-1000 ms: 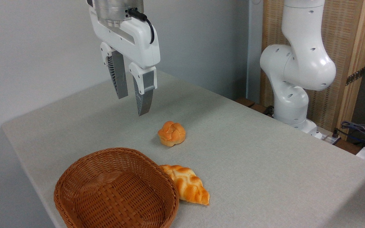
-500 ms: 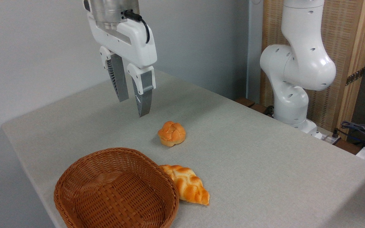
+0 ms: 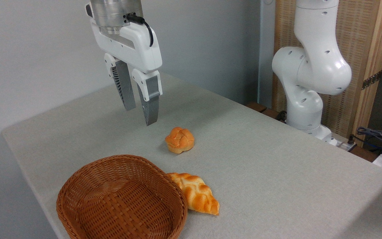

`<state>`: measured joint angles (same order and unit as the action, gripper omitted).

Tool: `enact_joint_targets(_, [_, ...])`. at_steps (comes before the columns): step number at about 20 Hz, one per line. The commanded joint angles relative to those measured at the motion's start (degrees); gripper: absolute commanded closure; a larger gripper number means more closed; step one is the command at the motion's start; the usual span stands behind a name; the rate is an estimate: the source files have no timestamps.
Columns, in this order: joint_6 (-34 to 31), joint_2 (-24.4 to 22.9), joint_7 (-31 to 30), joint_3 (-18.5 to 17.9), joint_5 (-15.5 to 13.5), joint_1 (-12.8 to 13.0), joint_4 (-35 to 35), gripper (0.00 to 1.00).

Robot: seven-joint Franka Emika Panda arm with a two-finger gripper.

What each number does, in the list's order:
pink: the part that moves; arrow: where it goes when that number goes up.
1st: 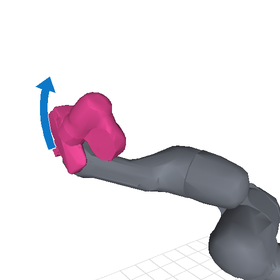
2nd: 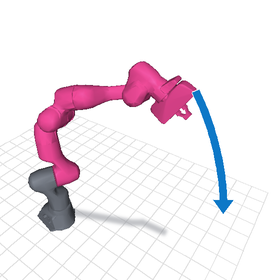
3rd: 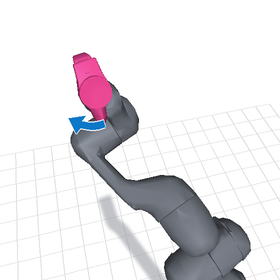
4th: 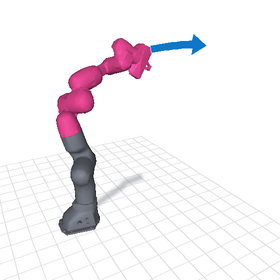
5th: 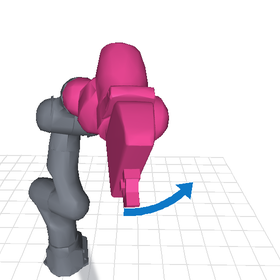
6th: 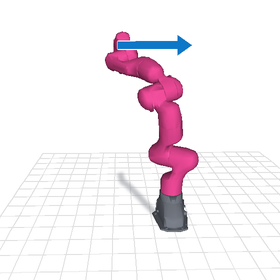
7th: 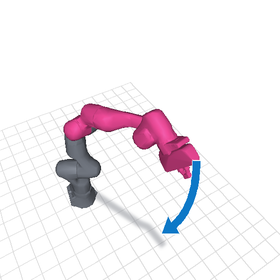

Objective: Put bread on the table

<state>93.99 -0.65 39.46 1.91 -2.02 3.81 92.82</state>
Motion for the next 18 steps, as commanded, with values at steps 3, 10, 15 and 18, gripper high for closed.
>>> enact_joint_targets(3, [-1.79,0.47,-0.53,-0.51,0.79,-0.21,-1.59,0.00])
enact_joint_targets(10, [-1.79,0.47,-0.18,-0.60,0.70,-0.39,-1.59,0.00])
enact_joint_targets(15, [-1.79,0.47,-0.09,-0.68,0.61,-0.47,-1.59,0.00])
enact_joint_targets(18, [-1.79,0.47,0.09,-1.03,0.18,-0.47,-1.59,0.00])
